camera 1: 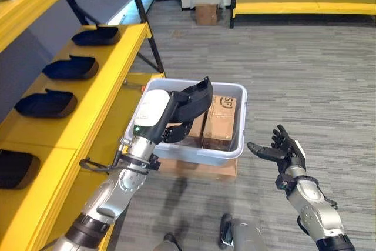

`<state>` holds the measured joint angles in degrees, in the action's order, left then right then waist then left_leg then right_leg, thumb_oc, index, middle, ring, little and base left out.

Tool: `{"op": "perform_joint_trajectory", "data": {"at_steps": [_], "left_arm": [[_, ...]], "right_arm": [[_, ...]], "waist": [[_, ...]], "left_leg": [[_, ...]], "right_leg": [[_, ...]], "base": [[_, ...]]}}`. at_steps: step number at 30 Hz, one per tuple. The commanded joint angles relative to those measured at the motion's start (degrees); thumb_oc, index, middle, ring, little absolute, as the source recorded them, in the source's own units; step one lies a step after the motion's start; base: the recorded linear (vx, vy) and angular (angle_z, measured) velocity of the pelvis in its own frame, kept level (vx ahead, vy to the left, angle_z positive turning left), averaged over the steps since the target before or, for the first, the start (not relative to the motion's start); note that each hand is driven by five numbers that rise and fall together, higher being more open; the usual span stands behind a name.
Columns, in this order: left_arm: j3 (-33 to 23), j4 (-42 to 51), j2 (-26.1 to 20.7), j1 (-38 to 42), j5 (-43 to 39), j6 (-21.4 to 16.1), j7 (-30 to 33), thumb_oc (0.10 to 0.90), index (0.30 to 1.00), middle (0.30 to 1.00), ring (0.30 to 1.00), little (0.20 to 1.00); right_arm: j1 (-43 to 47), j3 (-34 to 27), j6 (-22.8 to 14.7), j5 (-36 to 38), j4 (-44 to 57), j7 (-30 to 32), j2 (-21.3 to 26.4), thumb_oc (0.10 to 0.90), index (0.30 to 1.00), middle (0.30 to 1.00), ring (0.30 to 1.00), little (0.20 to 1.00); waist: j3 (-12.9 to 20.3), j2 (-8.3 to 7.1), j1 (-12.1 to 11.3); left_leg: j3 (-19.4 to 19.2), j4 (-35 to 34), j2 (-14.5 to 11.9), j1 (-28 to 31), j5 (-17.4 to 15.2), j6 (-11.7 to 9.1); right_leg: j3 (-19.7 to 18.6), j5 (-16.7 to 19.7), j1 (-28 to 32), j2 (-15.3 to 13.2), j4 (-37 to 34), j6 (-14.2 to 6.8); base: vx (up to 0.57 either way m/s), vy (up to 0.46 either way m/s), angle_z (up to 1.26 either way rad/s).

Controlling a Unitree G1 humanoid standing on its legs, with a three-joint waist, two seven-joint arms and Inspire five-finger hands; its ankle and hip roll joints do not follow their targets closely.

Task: Move parts from the plastic box to the shelf.

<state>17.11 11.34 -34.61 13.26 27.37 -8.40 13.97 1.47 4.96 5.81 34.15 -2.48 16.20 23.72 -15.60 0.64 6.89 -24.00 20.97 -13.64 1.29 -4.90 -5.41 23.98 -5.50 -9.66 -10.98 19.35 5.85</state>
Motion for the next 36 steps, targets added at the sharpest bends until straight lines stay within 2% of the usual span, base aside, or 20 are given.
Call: {"op": "perform_joint_trajectory", "data": {"at_steps": [1,3,4,7,12,13,16,20,23,24,27,34,35,36], "left_arm": [[-3.3,11.9,2.2,8.2,0.2,-4.9,3.7,0.4,0.3,0.3,0.3,0.3],[-2.8,12.5,2.5,9.8,0.7,-5.0,3.9,0.4,0.3,0.3,0.3,0.3],[-2.3,13.0,2.5,11.0,1.6,-5.2,4.0,0.4,0.3,0.3,0.3,0.3],[-2.4,13.9,1.5,11.3,2.5,-5.4,4.5,0.4,0.3,0.3,0.3,0.3],[-3.9,15.4,-0.1,8.8,3.2,-6.1,6.2,0.4,0.3,0.3,0.3,0.3],[-4.9,16.2,-0.7,7.8,3.7,-6.9,6.8,0.4,0.3,0.3,0.3,0.3],[-5.6,17.0,-0.9,6.9,5.6,-6.9,7.5,0.4,0.3,0.3,0.3,0.3],[-6.6,17.5,-1.7,6.8,7.1,-6.3,8.0,0.4,0.3,0.3,0.3,0.3],[-7.8,17.2,-3.0,6.5,9.0,-3.9,8.7,0.4,0.3,0.3,0.3,0.3],[-7.8,17.2,-3.0,6.5,9.0,-3.9,8.7,0.4,0.3,0.3,0.3,0.3],[-8.9,16.2,-4.5,5.6,9.7,-3.6,9.1,0.4,0.3,0.3,0.3,0.3],[-10.8,14.9,-6.0,3.5,9.5,-5.4,10.2,0.4,0.3,0.3,0.3,0.3],[-10.4,14.7,-6.1,3.9,9.6,-4.8,9.9,0.4,0.3,0.3,0.3,0.3],[-8.8,13.6,-6.5,5.3,9.3,-3.6,9.3,0.4,0.3,0.3,0.3,0.3]], "right_arm": [[4.1,0.7,-7.3,-1.8,4.1,0.5,-0.2,0.9,1.0,1.0,1.0,1.0],[4.1,0.7,-8.4,-3.5,3.9,0.3,-0.7,0.9,1.0,1.0,1.0,1.0],[4.5,0.9,-7.8,-3.3,3.9,1.0,-1.3,0.9,1.0,1.0,1.0,1.0],[4.6,0.9,-7.6,-3.7,4.0,1.8,-1.7,0.9,1.0,1.0,1.0,1.0],[4.9,1.4,-7.6,-6.6,4.0,1.9,-2.4,0.9,1.0,1.0,1.0,1.0],[5.5,2.5,-6.5,-6.8,3.8,2.3,-3.0,0.9,1.0,1.0,1.0,1.0],[6.0,3.6,-6.8,-6.9,3.1,2.7,-3.5,0.9,1.0,1.0,1.0,1.0],[6.1,4.4,-6.8,-7.7,3.0,2.7,-4.0,0.9,1.0,1.0,1.0,1.0],[6.2,4.8,-6.5,-8.5,3.2,1.5,-4.0,0.9,1.0,1.0,1.0,1.0],[6.2,4.8,-6.5,-8.5,3.2,1.5,-4.0,0.9,1.0,1.0,1.0,1.0],[5.8,4.5,-5.7,-8.5,4.0,2.1,-3.7,0.9,1.0,1.0,1.0,1.0],[3.8,3.1,-6.1,-7.6,4.5,2.1,-3.1,0.9,1.0,1.0,1.0,1.0],[3.6,3.0,-6.5,-7.0,4.2,2.4,-3.2,0.9,1.0,1.0,1.0,1.0],[2.8,2.4,-7.5,-6.7,4.1,2.9,-3.1,0.9,1.0,1.0,1.0,1.0]], "waist": [[7.3,1.27,1.9],[7.8,1.54,2.2],[8.1,1.69,2.5],[8.4,1.6,1.9],[8.7,1.33,-0.5],[8.7,1.24,-2.3],[8.9,0.87,-4.0],[9.1,0.62,-5.4],[9.3,0.15,-6.8],[9.3,0.12,-6.8],[8.9,-0.3,-7.7],[8.7,-0.79,-8.1],[8.7,-0.85,-7.8],[8.6,-1.0,-6.4]], "left_leg": [[3.3,-0.6,0.4,2.0,4.3,-0.7],[2.4,-5.5,0.8,3.4,2.8,0.0],[0.3,-10.9,1.1,5.5,1.7,0.8],[-0.5,-16.3,1.8,6.6,0.6,1.4],[0.8,-19.9,3.9,6.3,0.2,1.9],[1.5,-21.6,4.5,5.8,1.0,2.1],[1.6,-23.8,5.3,6.0,1.9,2.1],[1.8,-25.6,6.4,6.2,2.3,2.2],[2.2,-25.8,7.9,5.9,1.4,2.7],[2.2,-25.8,8.0,5.9,1.4,2.7],[4.1,-25.9,9.6,5.5,0.7,3.6],[8.5,-26.0,11.7,4.8,0.0,5.2],[9.7,-26.0,12.1,4.5,-0.2,5.6],[12.6,-26.0,12.8,3.2,0.8,6.7]], "right_leg": [[-4.9,-3.2,9.2,4.3,-8.7,-5.3],[-4.3,-2.7,8.4,3.8,-8.4,-6.4],[-3.2,-2.0,7.9,2.2,-7.9,-7.9],[-1.9,-0.3,8.4,0.4,-9.1,-9.7],[-0.7,3.1,10.8,-1.1,-13.3,-12.2],[0.7,4.8,11.6,-2.0,-15.1,-13.2],[2.7,8.1,12.4,-3.0,-18.2,-14.7],[4.5,11.7,12.3,-4.4,-20.6,-16.4],[6.2,15.6,11.7,-6.3,-22.5,-18.3],[6.2,15.7,11.8,-6.3,-22.5,-18.4],[5.3,17.9,10.9,-7.4,-23.0,-19.4],[1.4,18.3,10.4,-7.6,-22.0,-19.6],[-0.2,18.0,10.0,-7.3,-21.3,-19.4],[-4.8,17.4,8.2,-6.0,-19.5,-17.7]], "base": [[-0.11,0.264,0.55],[-0.11,0.306,0.63],[-0.14,0.378,0.8],[-0.1,0.306,0.55],[-0.1,0.266,0.34],[-0.16,0.304,0.22],[-0.13,0.212,0.3],[-0.08,0.128,0.15],[-0.1,0.171,0.19],[-0.09,0.165,0.14],[-0.06,0.151,0.14],[-0.04,0.134,0.3],[-0.07,0.061,0.53],[-0.05,0.04,0.74]]}}
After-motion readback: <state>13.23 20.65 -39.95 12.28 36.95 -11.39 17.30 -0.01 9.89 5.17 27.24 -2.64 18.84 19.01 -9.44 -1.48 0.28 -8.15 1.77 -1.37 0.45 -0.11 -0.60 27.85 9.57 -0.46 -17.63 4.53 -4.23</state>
